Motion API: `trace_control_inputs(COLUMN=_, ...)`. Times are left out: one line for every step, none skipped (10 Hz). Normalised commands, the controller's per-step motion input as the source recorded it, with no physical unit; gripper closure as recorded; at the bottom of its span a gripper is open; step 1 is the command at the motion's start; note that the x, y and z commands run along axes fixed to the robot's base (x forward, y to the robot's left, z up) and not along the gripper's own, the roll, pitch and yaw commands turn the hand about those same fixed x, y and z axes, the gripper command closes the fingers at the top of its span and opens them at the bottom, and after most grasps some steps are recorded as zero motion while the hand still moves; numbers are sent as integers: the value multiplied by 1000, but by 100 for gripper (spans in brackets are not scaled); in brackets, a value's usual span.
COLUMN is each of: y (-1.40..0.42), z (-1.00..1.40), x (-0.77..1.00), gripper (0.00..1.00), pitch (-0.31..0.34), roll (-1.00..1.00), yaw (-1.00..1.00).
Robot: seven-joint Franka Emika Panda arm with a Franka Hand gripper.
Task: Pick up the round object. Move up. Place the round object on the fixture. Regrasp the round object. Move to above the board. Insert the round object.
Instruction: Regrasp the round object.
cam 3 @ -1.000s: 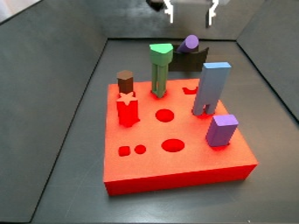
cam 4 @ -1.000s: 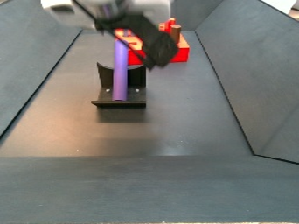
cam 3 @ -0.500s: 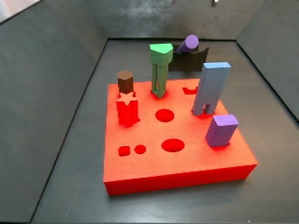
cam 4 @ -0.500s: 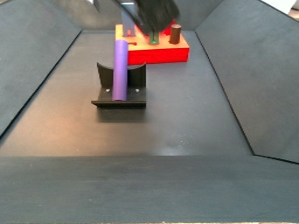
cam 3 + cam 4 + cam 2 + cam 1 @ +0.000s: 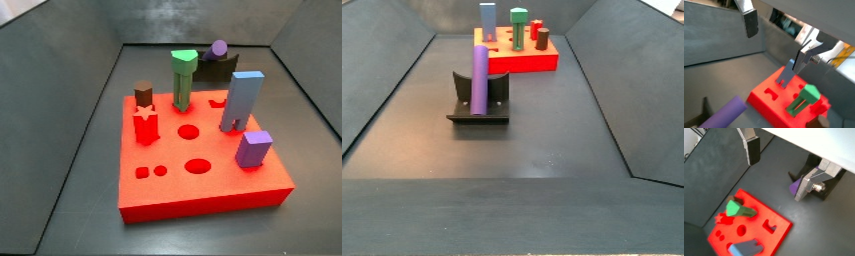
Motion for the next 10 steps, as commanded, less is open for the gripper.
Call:
trace_control_inputs(y=-45, z=38, x=-21, gripper=0, pitch=25, roll=1000, yaw=26)
trace_control_inputs(y=-38, z=29, x=-24, gripper=0, pitch=21, roll=1000, yaw=26)
trace_control_inputs(y=-29, z=20, x=-27, gripper=0, pitch=18, roll=1000, yaw=26)
trace_control_inputs(y=-25, z=13, x=-24, gripper=0, pitch=14, roll=1000, yaw=27)
trace_control_inputs(y=-22, z=10, x=-21, gripper=0, pitch=11, roll=1000, yaw=28)
trace_control_inputs(y=-22, z=7, x=-14, gripper=0, pitch=6, roll=1000, yaw=28)
trace_control_inputs(y=-21, z=10, x=-9, gripper=0, pitch=4, roll=1000, yaw=29)
trace_control_inputs(y=-16, z=10, x=-4, gripper=0, pitch=1, roll=1000, yaw=30)
trace_control_inputs(y=-17, z=11, x=-2, gripper=0, pitch=2, roll=1000, yaw=32)
trace_control_inputs(y=-18, z=8, x=-3, gripper=0, pitch=7, roll=1000, yaw=33)
